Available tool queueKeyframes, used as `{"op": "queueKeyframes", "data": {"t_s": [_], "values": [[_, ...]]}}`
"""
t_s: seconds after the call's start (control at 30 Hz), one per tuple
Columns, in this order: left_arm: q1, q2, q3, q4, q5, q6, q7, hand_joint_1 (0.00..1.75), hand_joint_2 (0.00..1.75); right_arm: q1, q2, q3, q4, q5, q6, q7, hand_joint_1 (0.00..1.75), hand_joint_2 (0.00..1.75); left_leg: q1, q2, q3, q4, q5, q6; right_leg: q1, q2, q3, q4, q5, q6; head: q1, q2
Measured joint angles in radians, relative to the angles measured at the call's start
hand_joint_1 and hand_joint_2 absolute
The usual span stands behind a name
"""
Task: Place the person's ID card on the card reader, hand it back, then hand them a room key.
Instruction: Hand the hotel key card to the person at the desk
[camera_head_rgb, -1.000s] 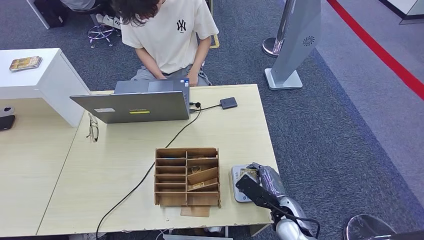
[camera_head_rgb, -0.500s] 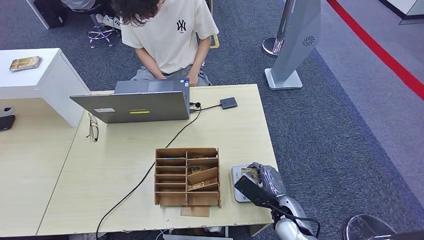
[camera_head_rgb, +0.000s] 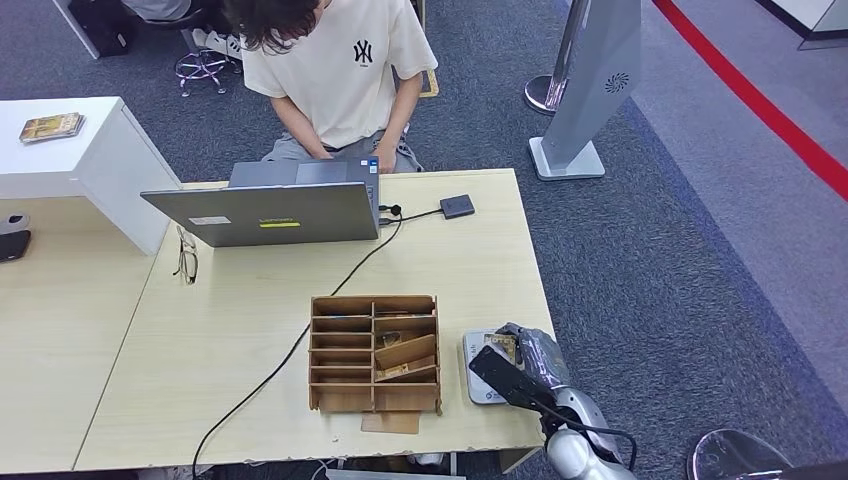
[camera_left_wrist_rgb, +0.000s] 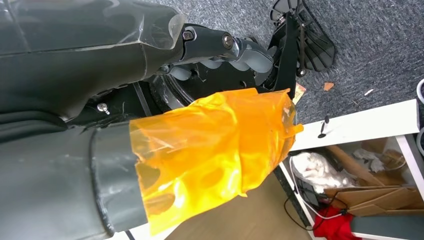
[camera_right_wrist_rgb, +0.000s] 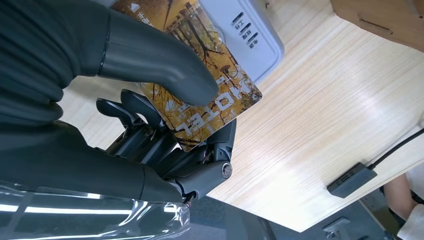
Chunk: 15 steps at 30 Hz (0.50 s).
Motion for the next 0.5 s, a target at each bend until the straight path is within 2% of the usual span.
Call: {"op": "queueKeyframes", "data": {"t_s": [0.5], "values": [[0.000, 0.000, 0.000, 0.000, -0.003, 0.000, 0.002, 0.00, 0.00, -0.010, 0.010, -0.010, 0.021, 0.001, 0.000, -0.006, 1.75, 1.75, 0.000, 0.000, 0.002, 0.000, 0.000, 0.000, 0.000, 0.000, 0.002, 0.000, 0.000, 0.000, 0.000, 0.000]]}}
